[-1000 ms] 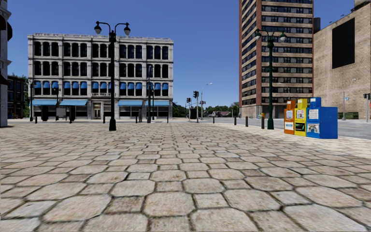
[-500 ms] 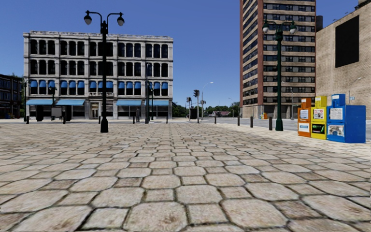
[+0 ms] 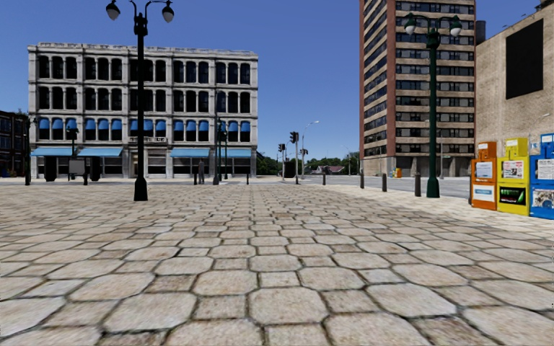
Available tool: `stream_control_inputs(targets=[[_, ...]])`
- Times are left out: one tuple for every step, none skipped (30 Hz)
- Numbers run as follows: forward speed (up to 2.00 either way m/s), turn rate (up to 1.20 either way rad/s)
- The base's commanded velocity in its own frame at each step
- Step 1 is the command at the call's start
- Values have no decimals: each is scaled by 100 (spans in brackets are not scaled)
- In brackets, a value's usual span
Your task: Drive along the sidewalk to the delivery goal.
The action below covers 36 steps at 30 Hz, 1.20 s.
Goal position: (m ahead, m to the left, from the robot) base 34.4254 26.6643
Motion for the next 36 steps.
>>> stream_control_inputs(targets=[[200, 0], [200, 0], [200, 0], [200, 0], [200, 0], [200, 0], [200, 0], [200, 0], [200, 0], [200, 0], [200, 0], [200, 0], [200, 0], [200, 0], [200, 0], [200, 0], [200, 0], [200, 0], [200, 0], [200, 0], [200, 0], [200, 0], [200, 0], [200, 0], [200, 0], [200, 0], [200, 0], [200, 0], [200, 0], [200, 0], [200, 0], [200, 0], [200, 0], [200, 0], [200, 0], [200, 0]])
